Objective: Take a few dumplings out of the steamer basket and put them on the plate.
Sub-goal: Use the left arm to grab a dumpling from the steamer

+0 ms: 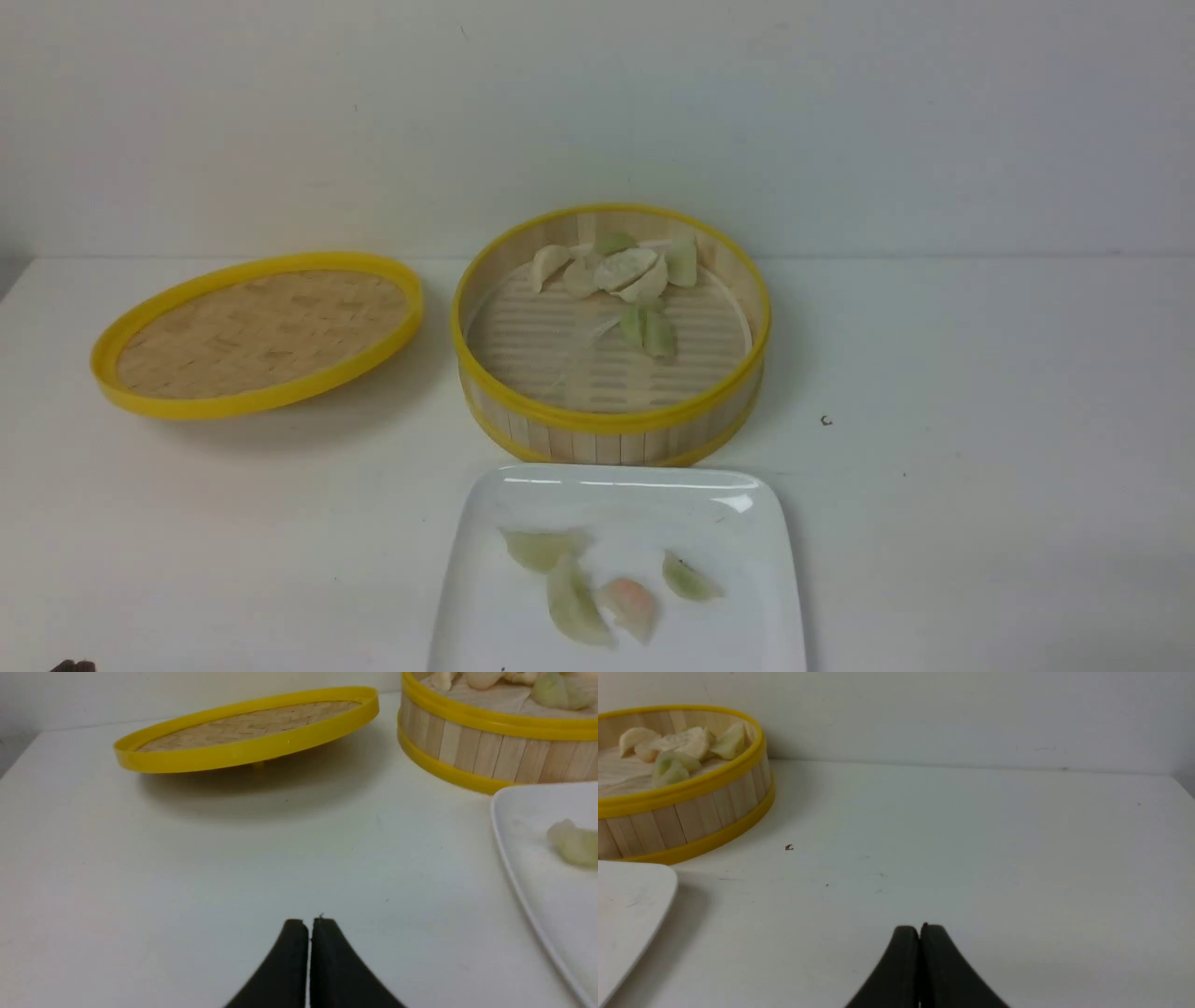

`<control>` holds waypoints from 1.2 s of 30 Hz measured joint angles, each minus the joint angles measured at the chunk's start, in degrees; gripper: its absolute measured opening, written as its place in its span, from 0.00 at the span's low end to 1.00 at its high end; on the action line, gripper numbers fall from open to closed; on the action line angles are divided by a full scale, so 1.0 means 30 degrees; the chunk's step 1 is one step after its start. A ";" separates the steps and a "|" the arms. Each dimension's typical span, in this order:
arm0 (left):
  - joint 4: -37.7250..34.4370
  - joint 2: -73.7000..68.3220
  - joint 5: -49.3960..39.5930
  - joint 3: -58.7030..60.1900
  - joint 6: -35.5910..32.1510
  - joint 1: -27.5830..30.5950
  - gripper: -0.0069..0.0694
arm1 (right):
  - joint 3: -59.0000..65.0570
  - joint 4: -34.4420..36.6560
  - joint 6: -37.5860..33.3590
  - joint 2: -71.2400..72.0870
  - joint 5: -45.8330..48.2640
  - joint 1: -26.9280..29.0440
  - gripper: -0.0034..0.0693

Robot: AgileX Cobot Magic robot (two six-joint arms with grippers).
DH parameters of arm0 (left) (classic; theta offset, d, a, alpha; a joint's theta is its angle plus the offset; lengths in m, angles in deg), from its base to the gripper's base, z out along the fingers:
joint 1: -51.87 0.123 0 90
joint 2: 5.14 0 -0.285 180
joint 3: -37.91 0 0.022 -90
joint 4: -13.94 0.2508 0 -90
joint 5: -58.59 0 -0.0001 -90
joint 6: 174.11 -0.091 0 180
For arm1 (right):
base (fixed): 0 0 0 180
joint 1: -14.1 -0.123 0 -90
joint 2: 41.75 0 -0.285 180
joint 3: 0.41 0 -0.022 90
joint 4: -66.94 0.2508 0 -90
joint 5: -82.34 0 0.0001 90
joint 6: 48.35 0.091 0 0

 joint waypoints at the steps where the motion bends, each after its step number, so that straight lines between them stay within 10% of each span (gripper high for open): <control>1: -0.0140 0.0000 0.0129 -0.0012 0.0050 0.0000 0.08 | 0.0000 0.0000 0.0000 0.0000 0.0000 0.0000 0.03; 12: -1.1636 0.0000 0.9743 -0.0784 0.3977 0.0000 0.08 | 0.0000 0.0000 0.0000 0.0000 0.0000 0.0000 0.03; 26: -0.7938 -1.4610 -1.0213 -1.6141 -0.1186 -0.0114 0.08 | 0.0000 0.0000 0.0000 0.0000 0.0000 0.0000 0.03; 36: -0.5944 -2.5216 -1.0811 -2.1428 -0.3703 -0.4160 0.08 | 0.0000 0.0000 0.0000 0.0000 -0.0006 0.0000 0.03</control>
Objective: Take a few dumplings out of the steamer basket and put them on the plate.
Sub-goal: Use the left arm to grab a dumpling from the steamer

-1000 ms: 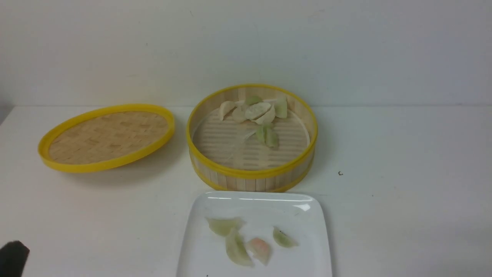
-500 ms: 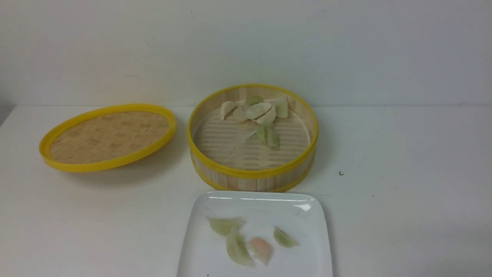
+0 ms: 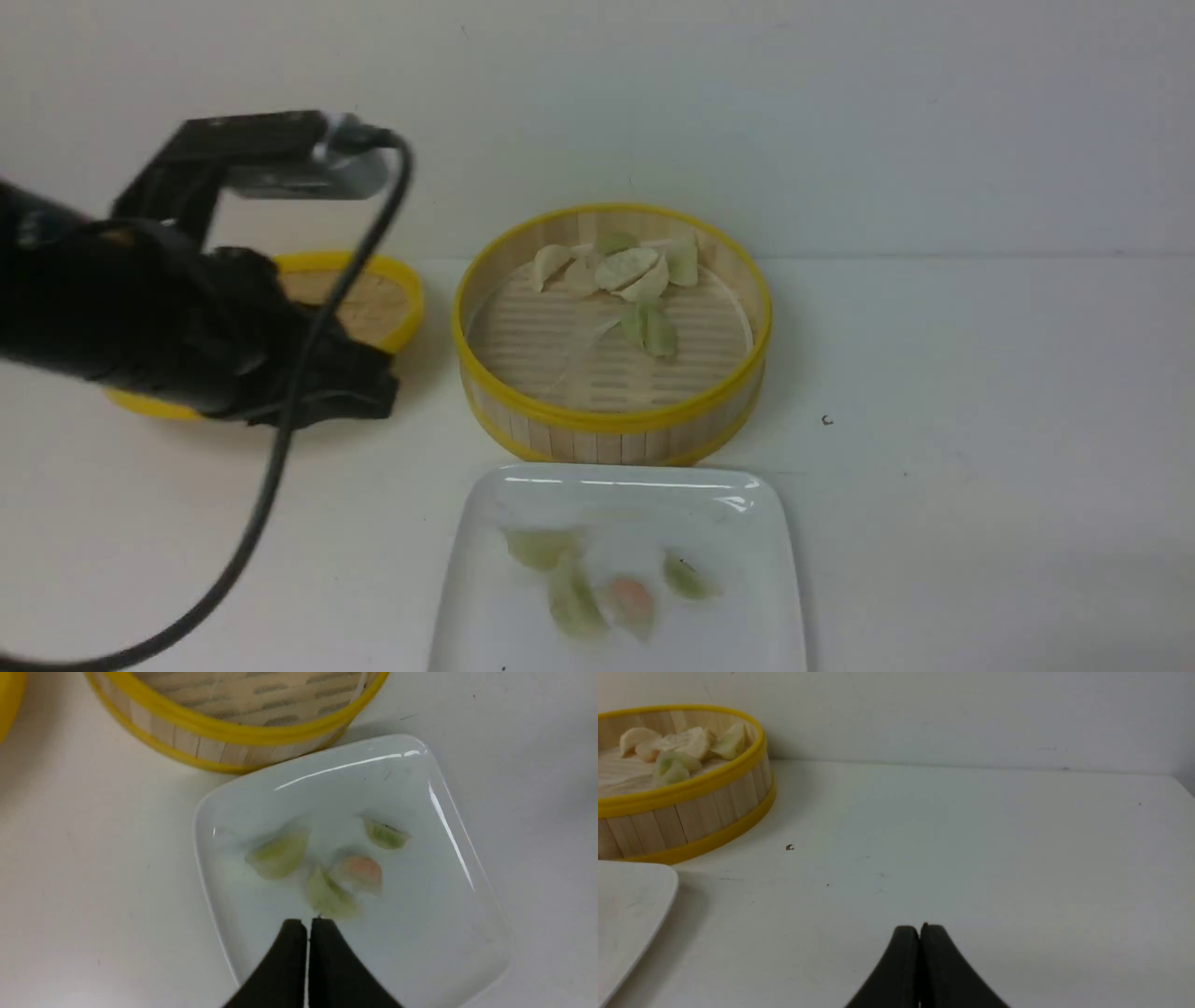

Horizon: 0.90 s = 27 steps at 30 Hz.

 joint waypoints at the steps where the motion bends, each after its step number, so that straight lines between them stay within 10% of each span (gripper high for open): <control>1: 0.0295 -0.0767 0.0236 -0.0493 0.0000 -0.0436 0.08 | 0.0000 0.0000 0.0000 0.0000 0.0000 0.0000 0.03; 14: 0.3352 -1.0451 0.0796 -0.9456 -0.0001 -0.3113 0.13 | 0.0000 0.0000 0.0000 0.0000 0.0000 0.0000 0.03; 27: 0.4152 -1.8614 0.3991 -1.6739 0.0129 -0.3122 0.67 | 0.0000 0.0000 0.0000 0.0000 0.0000 0.0000 0.03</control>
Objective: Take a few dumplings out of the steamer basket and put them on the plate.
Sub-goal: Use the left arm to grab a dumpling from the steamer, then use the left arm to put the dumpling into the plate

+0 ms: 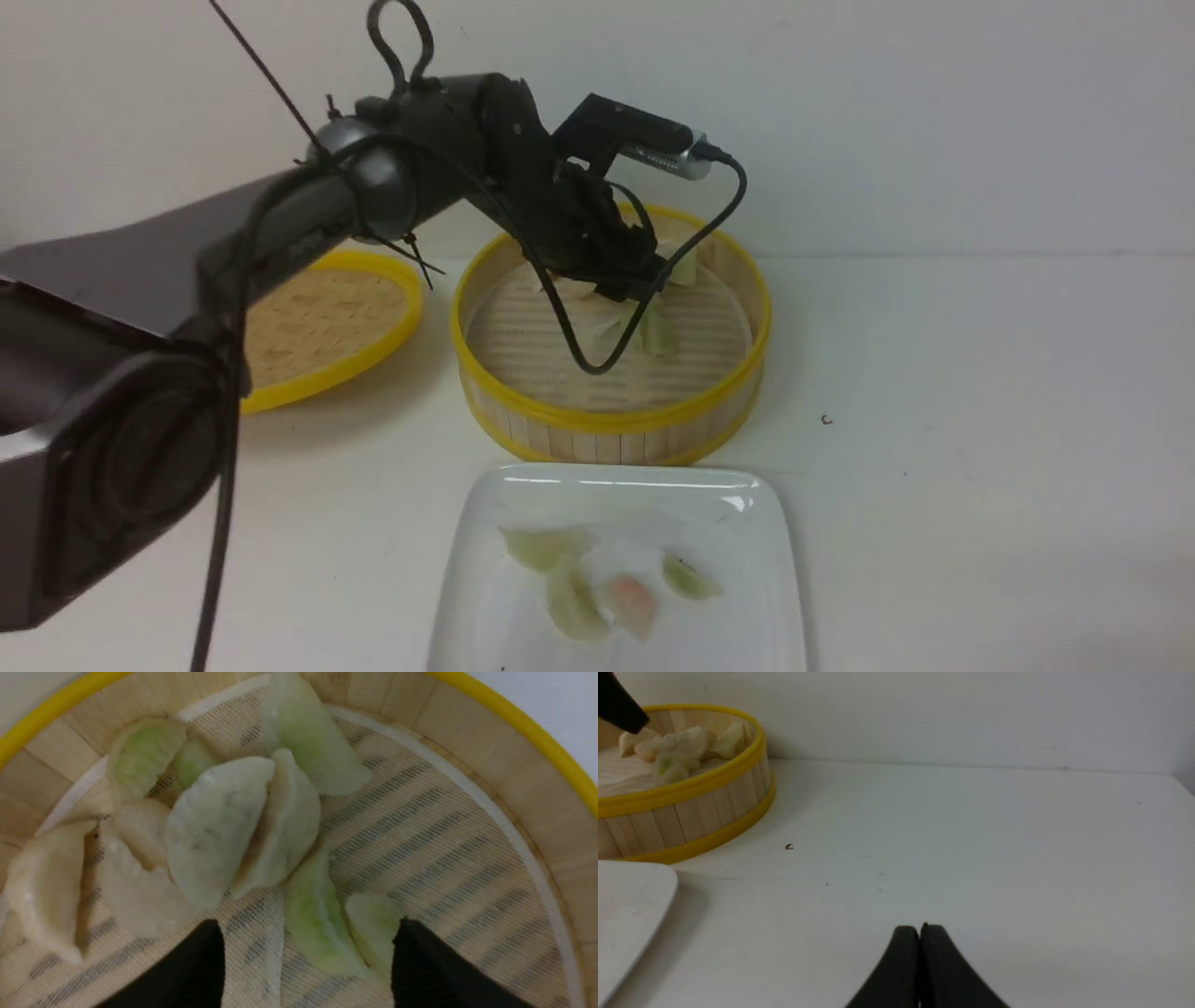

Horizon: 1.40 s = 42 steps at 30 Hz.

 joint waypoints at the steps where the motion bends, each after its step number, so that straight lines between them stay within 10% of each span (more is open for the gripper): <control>1: 0.0000 -0.0304 0.0144 -0.0189 0.0054 0.0000 0.67 | 0.0000 0.0000 0.0000 0.0000 0.0000 0.0000 0.03; 10: -0.0016 -0.1929 0.0611 -0.0572 0.1221 0.0000 0.65 | 0.0000 0.0000 0.0000 0.0000 0.0000 0.0000 0.03; 19: 0.0027 -0.2066 -0.0410 -0.0891 0.1536 -0.0014 0.31 | 0.0000 0.0000 0.0000 0.0000 0.0000 0.0000 0.03; 42: 0.0764 0.2988 -1.0472 -0.3878 0.1405 -0.0014 0.32 | 0.0000 0.0000 0.0000 0.0000 -0.0017 0.0000 0.03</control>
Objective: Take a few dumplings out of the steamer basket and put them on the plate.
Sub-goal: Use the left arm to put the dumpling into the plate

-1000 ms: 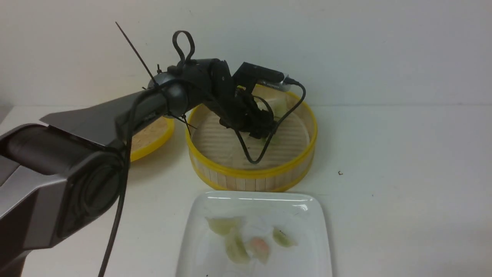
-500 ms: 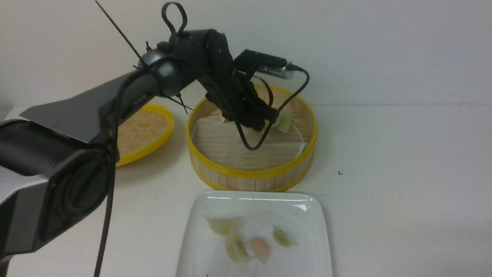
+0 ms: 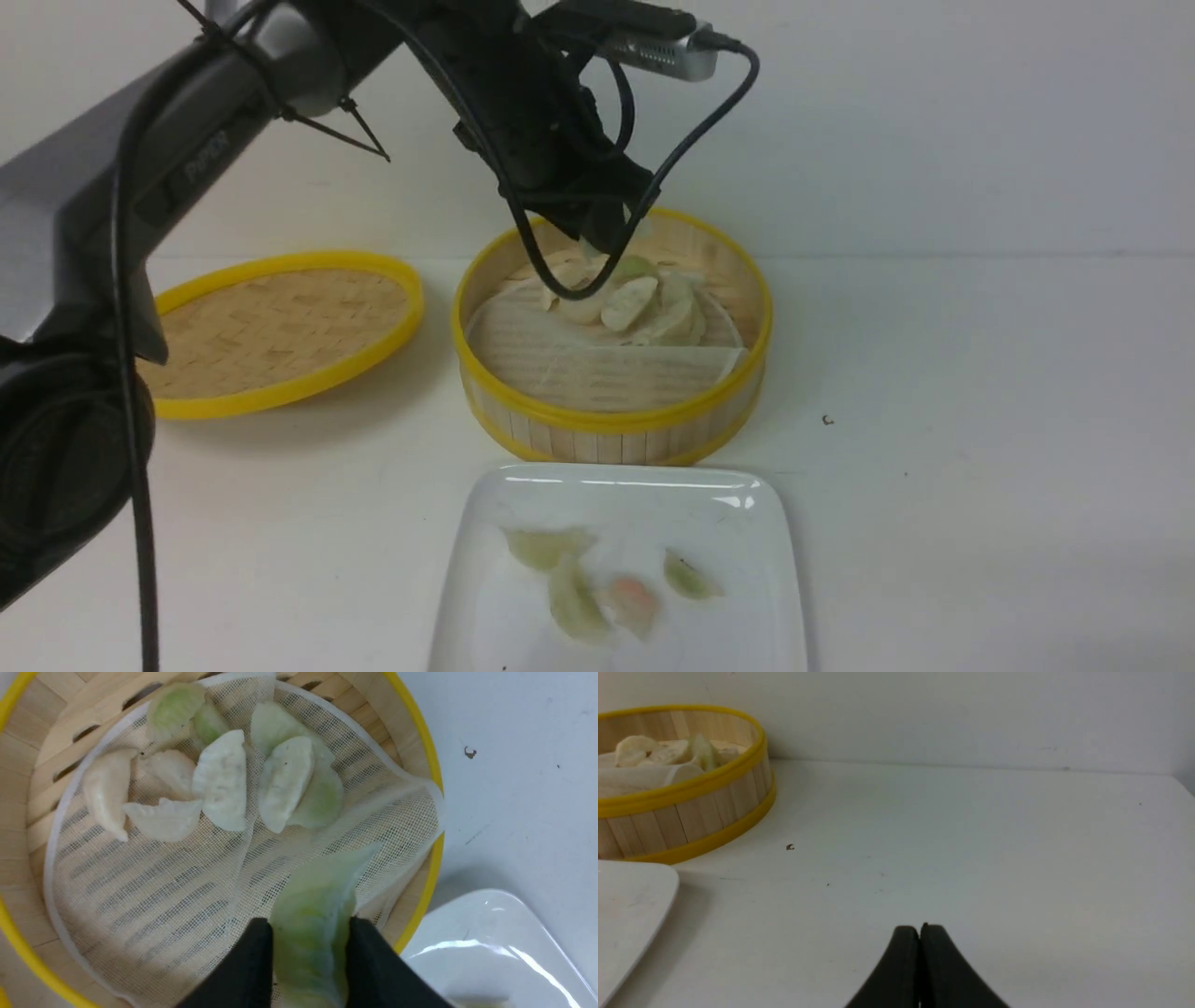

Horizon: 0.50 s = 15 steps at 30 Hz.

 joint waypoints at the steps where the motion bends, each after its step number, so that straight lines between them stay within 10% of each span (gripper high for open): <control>1: 0.0049 0.0100 -0.0001 0.0091 0.0039 0.0000 0.32 | 0.0000 0.0000 0.0000 0.0000 0.0001 0.0000 0.03; 15: -0.0272 1.0581 0.0167 1.4409 0.1545 0.0000 0.32 | 0.0000 0.0000 0.0000 0.0000 0.0001 0.0000 0.03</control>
